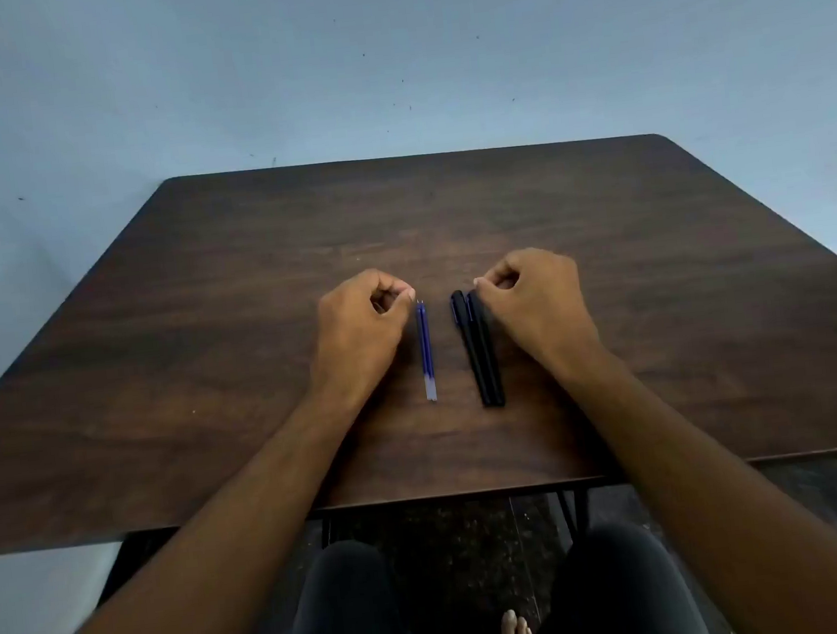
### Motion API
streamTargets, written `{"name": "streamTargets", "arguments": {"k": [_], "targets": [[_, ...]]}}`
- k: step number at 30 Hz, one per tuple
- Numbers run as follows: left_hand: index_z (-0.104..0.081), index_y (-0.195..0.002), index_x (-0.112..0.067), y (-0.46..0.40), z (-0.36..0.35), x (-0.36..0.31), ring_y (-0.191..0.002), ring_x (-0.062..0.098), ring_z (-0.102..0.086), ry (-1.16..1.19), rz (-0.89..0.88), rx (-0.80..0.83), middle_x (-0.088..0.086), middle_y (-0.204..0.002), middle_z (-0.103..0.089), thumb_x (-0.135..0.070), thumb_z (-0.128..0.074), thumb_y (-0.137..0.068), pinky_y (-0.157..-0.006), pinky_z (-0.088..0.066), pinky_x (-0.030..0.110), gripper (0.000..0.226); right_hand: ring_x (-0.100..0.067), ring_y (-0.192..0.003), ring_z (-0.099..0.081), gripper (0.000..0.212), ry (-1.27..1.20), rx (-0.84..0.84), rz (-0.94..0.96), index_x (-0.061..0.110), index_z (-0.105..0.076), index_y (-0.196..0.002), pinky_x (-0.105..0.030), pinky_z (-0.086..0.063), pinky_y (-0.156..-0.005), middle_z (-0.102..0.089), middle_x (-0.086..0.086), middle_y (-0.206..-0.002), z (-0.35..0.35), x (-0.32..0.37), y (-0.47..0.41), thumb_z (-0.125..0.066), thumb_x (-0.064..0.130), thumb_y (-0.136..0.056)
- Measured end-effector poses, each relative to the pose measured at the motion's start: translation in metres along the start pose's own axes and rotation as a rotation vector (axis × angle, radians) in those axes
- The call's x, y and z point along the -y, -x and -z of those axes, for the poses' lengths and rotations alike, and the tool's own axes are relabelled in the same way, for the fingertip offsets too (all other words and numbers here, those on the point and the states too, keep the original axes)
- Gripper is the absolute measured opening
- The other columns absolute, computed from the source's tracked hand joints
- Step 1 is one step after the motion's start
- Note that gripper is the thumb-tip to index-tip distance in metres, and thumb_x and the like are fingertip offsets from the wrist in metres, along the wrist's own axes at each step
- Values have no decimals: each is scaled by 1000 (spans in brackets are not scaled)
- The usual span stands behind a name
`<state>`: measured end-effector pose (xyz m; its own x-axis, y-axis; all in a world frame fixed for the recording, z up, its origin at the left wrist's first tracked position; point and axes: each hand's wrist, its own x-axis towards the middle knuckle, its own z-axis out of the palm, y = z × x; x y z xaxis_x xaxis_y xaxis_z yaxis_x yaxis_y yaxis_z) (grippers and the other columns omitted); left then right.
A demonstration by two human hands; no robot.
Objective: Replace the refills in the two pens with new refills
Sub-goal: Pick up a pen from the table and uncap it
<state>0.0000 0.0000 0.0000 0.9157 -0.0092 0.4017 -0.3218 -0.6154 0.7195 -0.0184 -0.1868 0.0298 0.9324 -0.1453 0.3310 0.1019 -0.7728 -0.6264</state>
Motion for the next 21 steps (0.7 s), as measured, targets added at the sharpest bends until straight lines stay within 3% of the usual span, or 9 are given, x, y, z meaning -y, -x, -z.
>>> {"name": "streamTargets", "arguments": {"k": [3, 5, 7, 9, 14, 21], "targets": [[-70, -90, -34, -1, 2, -1, -82, -5, -61, 14, -1, 20, -16, -83, -67, -28, -72, -92, -65, -46, 3, 7, -14, -63, -66, 36, -40, -15, -111, 3, -71, -60, -10, -43, -44, -72, -12, -62, 6, -5, 4, -74, 25, -88], [-69, -89, -36, -1, 2, -3, -83, -5, -61, 13, -7, 58, -16, -83, -68, -30, -73, -91, -65, -46, 3, 8, -22, -57, -66, 38, -56, 24, -163, -4, -70, -63, -19, -44, -42, -73, -16, -65, 9, -3, 10, -74, 26, -86], [-69, -88, -37, 0, 2, -6, -80, -3, -63, -17, -24, 81, -17, -84, -68, -32, -74, -90, -62, -46, 5, 7, -19, -47, -62, 40, -31, 88, -229, -1, -68, -60, -20, -44, -36, -70, -10, -59, 9, 2, 14, -76, 30, -85], [-70, -89, -37, 1, 3, -7, -78, -1, -63, -28, -37, 91, -16, -85, -68, -31, -74, -90, -61, -45, 8, 7, -8, -38, -50, 40, -20, 135, -293, 9, -64, -56, -14, -33, -27, -60, -1, -50, 9, 4, 16, -77, 33, -85], [-74, -91, -31, 2, 3, -7, -80, 0, -64, -16, -32, 98, -15, -86, -70, -28, -75, -90, -66, -46, 12, 3, -8, -36, -41, 47, 3, 188, -334, 13, -52, -50, -14, -24, -26, -50, 2, -47, 7, 9, 15, -78, 32, -83], [-75, -89, -30, 0, 3, -5, -78, 0, -65, 18, -2, 78, -15, -84, -71, -29, -75, -90, -63, -47, 10, 2, -8, -42, -48, 36, 48, 207, -374, 11, -61, -61, -18, -33, -33, -61, -1, -61, 0, 11, 14, -78, 35, -82]]}}
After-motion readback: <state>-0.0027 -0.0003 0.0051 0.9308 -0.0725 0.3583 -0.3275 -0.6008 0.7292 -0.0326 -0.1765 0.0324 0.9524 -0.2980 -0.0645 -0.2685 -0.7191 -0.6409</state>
